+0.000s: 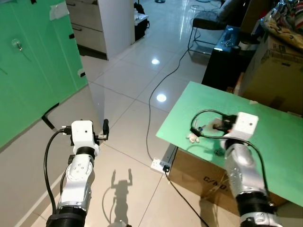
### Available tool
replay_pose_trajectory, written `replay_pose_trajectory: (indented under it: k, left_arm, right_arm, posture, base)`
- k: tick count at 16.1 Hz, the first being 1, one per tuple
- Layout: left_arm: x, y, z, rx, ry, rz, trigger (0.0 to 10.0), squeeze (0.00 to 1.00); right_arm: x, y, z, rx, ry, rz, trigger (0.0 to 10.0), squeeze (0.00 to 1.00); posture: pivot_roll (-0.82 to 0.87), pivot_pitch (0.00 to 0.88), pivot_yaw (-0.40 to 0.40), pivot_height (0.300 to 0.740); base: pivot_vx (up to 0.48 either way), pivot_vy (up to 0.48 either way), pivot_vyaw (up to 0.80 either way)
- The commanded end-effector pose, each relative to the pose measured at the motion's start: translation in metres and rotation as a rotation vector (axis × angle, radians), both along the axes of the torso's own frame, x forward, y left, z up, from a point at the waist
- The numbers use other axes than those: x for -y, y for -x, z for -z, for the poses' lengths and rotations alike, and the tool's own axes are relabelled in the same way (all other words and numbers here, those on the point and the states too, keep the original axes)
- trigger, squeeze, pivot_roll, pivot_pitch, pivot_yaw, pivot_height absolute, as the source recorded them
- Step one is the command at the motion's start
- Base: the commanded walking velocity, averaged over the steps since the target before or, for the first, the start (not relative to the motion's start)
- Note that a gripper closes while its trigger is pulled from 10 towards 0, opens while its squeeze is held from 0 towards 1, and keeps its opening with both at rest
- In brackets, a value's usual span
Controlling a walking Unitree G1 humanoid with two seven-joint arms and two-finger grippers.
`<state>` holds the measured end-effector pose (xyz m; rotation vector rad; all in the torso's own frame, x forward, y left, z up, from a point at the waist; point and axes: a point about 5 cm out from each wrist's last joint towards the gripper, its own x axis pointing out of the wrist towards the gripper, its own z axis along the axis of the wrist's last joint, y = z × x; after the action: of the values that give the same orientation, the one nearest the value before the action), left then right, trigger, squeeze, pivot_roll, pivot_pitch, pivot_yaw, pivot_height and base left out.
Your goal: Hang keys on a hook
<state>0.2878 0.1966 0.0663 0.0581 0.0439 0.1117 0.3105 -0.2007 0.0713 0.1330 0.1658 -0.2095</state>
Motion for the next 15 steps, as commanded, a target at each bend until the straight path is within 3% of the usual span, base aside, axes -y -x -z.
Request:
replay_pose_trajectory:
  k: [1,6,15]
  left_arm:
    - [0.005,-0.004,-0.001,0.0,0.0,0.027,10.0,0.0]
    - [0.011,-0.009,-0.003,0.007,0.007,0.055,10.0,0.0]
    - [0.022,-0.004,0.003,-0.022,0.008,0.107,10.0,0.0]
  right_arm:
    - [-0.007,-0.003,0.0,-0.017,0.075,-0.049,10.0,0.0]
    - [-0.024,-0.006,-0.003,0.012,0.127,-0.2,10.0,0.0]
    - [-0.031,0.0,0.002,0.021,0.111,-0.283,10.0,0.0]
  posture:
    - [-0.05,0.0,-0.003,0.74]
    - [-0.06,0.0,-0.001,0.74]
    - [-0.05,0.0,0.003,0.74]
  base:
    - [0.0,0.0,0.0]
    - [0.0,0.0,0.25]
    - [0.0,0.462,0.13]
